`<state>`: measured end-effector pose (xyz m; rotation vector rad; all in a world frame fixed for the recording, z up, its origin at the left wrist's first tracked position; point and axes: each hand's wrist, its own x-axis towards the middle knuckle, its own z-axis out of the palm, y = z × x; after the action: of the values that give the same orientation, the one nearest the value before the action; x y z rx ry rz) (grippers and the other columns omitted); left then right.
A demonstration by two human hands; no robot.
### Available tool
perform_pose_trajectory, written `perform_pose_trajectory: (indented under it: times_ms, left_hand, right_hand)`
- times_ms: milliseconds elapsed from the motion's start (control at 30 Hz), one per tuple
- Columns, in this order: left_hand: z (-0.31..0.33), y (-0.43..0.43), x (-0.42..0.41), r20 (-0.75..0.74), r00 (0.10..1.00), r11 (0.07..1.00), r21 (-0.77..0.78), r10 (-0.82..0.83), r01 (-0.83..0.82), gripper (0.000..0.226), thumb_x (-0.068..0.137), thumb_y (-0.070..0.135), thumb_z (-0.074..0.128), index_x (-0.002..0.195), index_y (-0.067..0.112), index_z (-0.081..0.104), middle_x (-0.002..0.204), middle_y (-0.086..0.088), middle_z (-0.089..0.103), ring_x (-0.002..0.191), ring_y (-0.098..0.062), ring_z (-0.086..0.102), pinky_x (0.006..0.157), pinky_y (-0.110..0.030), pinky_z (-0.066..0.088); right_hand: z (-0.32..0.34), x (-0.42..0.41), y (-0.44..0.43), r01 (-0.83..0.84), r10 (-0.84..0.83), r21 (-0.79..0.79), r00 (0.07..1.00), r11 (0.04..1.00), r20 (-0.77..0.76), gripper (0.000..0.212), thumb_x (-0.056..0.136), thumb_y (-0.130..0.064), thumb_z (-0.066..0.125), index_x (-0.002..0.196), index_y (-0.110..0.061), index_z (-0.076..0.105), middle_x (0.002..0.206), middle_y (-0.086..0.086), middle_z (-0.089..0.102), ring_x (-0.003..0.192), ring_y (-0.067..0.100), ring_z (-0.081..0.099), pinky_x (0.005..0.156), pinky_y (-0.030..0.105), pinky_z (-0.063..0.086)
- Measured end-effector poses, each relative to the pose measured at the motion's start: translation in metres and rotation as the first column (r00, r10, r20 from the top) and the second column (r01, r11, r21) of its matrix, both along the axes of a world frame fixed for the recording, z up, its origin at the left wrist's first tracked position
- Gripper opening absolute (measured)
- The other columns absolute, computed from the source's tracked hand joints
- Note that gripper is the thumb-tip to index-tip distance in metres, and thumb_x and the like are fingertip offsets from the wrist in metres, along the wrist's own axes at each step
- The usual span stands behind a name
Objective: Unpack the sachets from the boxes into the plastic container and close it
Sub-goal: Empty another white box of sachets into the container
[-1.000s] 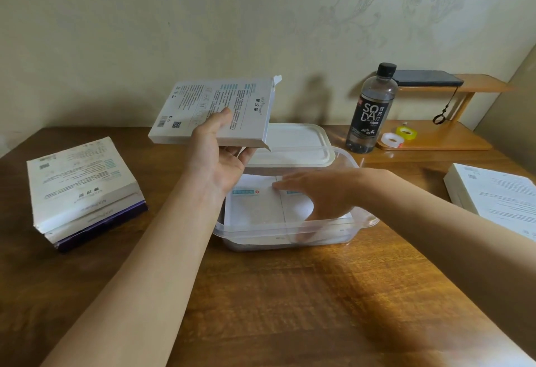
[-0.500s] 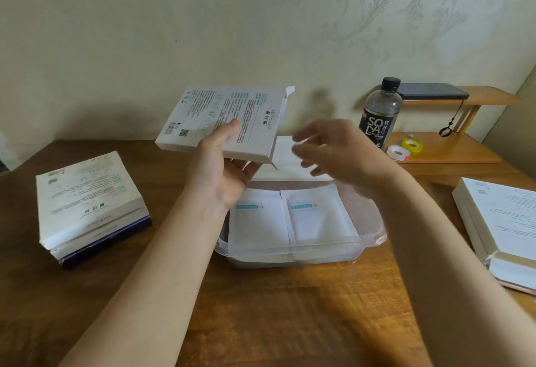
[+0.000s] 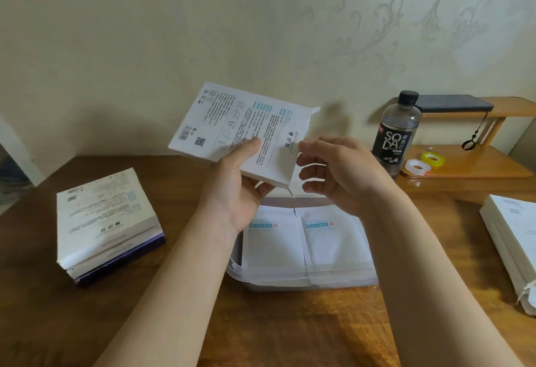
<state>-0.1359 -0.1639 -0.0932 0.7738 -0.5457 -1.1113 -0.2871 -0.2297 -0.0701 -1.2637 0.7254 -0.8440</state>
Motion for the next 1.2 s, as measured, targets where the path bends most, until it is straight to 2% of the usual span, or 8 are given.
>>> perform_pose_trajectory:
  times_ms: [233, 467, 600, 667, 833, 900, 1000, 1200]
  left_hand:
    - [0.0, 0.001, -0.005, -0.058, 0.997, 0.999, 0.004, -0.041, 0.042, 0.018, 0.096, 0.016, 0.06, 0.1, 0.029, 0.072, 0.101, -0.001, 0.077, 0.085, -0.018, 0.071, 0.063, -0.029, 0.059]
    - [0.002, 0.0, -0.002, -0.187, 0.982, 0.999, 0.043, 0.02, -0.013, 0.022, 0.093, 0.011, 0.063, 0.11, 0.024, 0.07, 0.104, -0.004, 0.078, 0.091, -0.021, 0.074, 0.065, -0.03, 0.06]
    - [0.005, 0.001, 0.005, -0.267, 0.961, 0.997, 0.049, 0.076, -0.066, 0.023, 0.091, 0.006, 0.065, 0.109, 0.02, 0.068, 0.096, -0.006, 0.079, 0.085, -0.022, 0.076, 0.066, -0.033, 0.063]
    - [0.004, 0.001, 0.01, -0.293, 0.95, 0.993, 0.061, 0.111, -0.097, 0.026, 0.09, 0.005, 0.066, 0.112, 0.02, 0.067, 0.093, -0.007, 0.079, 0.081, -0.022, 0.077, 0.065, -0.035, 0.063]
    - [0.002, 0.002, 0.018, -0.336, 0.931, 0.989, 0.093, 0.142, -0.117, 0.021, 0.092, 0.005, 0.065, 0.11, 0.016, 0.065, 0.088, -0.009, 0.078, 0.084, -0.024, 0.075, 0.065, -0.036, 0.064]
    - [0.002, 0.002, 0.018, -0.335, 0.932, 0.988, 0.1, 0.141, -0.114, 0.018, 0.092, 0.005, 0.064, 0.107, 0.015, 0.066, 0.086, -0.009, 0.078, 0.077, -0.024, 0.076, 0.065, -0.035, 0.064]
    - [0.003, 0.001, 0.014, -0.32, 0.938, 0.988, 0.12, 0.135, -0.102, 0.017, 0.091, 0.004, 0.065, 0.105, 0.014, 0.067, 0.085, -0.009, 0.078, 0.07, -0.023, 0.076, 0.064, -0.034, 0.063]
    - [0.002, 0.003, 0.017, -0.312, 0.94, 0.987, 0.127, 0.137, -0.102, 0.025, 0.09, 0.004, 0.066, 0.113, 0.013, 0.065, 0.093, -0.011, 0.079, 0.078, -0.025, 0.077, 0.055, -0.03, 0.06]
  right_hand:
    - [-0.003, 0.014, -0.001, 0.173, -0.173, 0.01, 0.985, 0.985, -0.029, 0.034, 0.085, -0.007, 0.073, 0.054, -0.015, 0.063, 0.06, 0.0, 0.05, 0.048, 0.013, 0.041, 0.045, 0.025, 0.037]
    - [-0.008, 0.017, -0.004, 0.15, -0.166, 0.151, 0.982, 0.977, 0.095, 0.035, 0.084, -0.018, 0.078, 0.067, -0.018, 0.047, 0.062, 0.001, 0.052, 0.048, 0.012, 0.038, 0.04, 0.021, 0.032]
    - [-0.002, 0.011, -0.006, 0.155, -0.175, 0.135, 0.972, 0.979, 0.156, 0.016, 0.091, -0.02, 0.069, 0.096, -0.006, 0.063, 0.088, 0.014, 0.068, 0.071, 0.024, 0.064, 0.05, 0.025, 0.042]
    - [0.0, 0.008, -0.009, 0.182, -0.208, 0.143, 0.96, 0.973, 0.189, 0.037, 0.093, -0.019, 0.064, 0.122, 0.003, 0.06, 0.095, 0.014, 0.071, 0.081, 0.026, 0.069, 0.054, 0.028, 0.046]
    - [0.003, -0.009, -0.015, 0.083, -0.139, 0.191, 0.944, 0.978, 0.3, 0.026, 0.089, -0.01, 0.037, 0.097, -0.007, 0.061, 0.107, 0.019, 0.059, 0.096, 0.035, 0.058, 0.065, 0.035, 0.051]
    - [-0.002, -0.014, -0.018, 0.042, -0.069, 0.091, 0.948, 0.995, 0.311, 0.036, 0.091, 0.003, 0.038, 0.12, -0.005, 0.059, 0.112, 0.019, 0.066, 0.099, 0.038, 0.063, 0.068, 0.04, 0.056]
    - [-0.013, -0.016, -0.022, 0.021, 0.029, -0.231, 0.977, 0.973, 0.211, 0.08, 0.084, 0.019, 0.06, 0.144, -0.031, 0.04, 0.125, 0.016, 0.065, 0.107, 0.033, 0.069, 0.071, 0.042, 0.059]
    - [-0.008, -0.02, -0.021, 0.175, -0.054, -0.372, 0.948, 0.911, 0.313, 0.028, 0.07, -0.001, 0.083, 0.078, -0.024, 0.07, 0.114, 0.008, 0.067, 0.115, 0.03, 0.063, 0.078, 0.039, 0.055]
